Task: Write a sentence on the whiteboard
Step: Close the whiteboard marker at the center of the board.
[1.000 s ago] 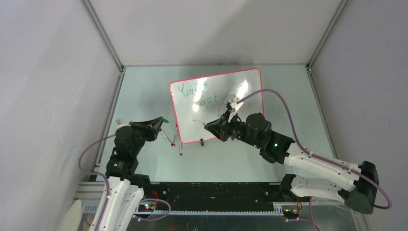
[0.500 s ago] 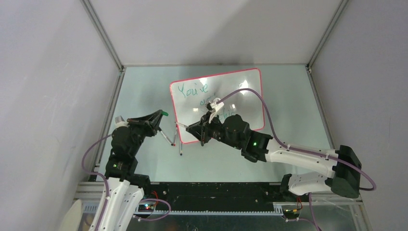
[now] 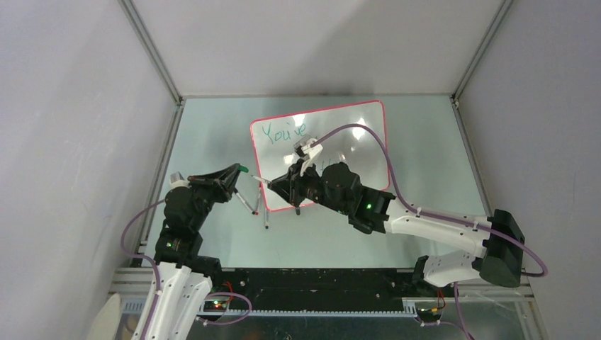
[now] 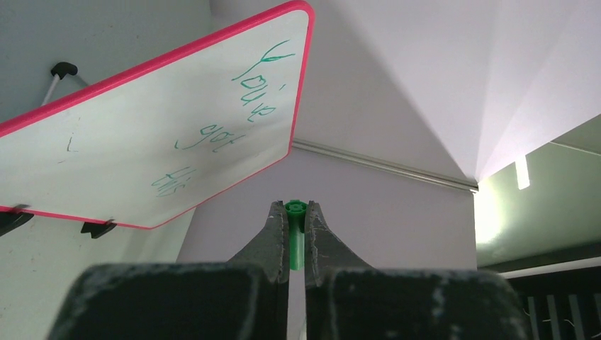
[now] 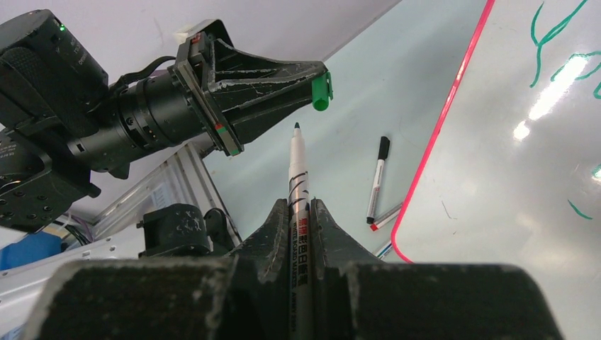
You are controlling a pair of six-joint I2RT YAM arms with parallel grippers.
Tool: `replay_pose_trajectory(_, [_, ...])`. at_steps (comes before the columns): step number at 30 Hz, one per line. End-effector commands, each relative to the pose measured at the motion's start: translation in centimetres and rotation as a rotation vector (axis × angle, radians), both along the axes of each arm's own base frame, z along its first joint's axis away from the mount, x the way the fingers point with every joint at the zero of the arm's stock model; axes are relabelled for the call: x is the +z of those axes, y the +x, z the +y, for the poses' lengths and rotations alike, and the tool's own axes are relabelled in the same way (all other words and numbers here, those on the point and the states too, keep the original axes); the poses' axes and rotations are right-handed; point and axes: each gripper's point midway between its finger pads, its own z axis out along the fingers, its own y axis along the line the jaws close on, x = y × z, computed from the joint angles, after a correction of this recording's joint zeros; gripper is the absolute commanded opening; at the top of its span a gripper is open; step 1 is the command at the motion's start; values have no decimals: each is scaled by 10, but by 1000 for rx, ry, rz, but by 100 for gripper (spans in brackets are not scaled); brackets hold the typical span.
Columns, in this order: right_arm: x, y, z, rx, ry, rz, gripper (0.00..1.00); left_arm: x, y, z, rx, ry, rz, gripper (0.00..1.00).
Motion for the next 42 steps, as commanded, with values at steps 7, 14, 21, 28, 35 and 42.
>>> replay_pose_trajectory(7, [21,10,4,-8,27,-35,0,19,-7,-5,-26,-45,-44,0])
replay_pose_trajectory(14, [19,14,5,-12,21,-33,0,18,-8,-6,-35,-59,-45,0])
replay_pose_trajectory(21, [22,16,8,-10,21,-38,0,16,-7,-8,-43,-69,-44,0])
replay_pose_trajectory(28, [22,17,9,-9,18,-39,0,16,-7,-8,-45,-66,-46,0])
replay_pose_trajectory(35, [24,18,9,-10,20,-42,0,13,-8,-8,-44,-64,-37,0])
replay_pose_trajectory(42, [25,19,10,-10,19,-46,0,12,-8,-8,-43,-63,-34,0])
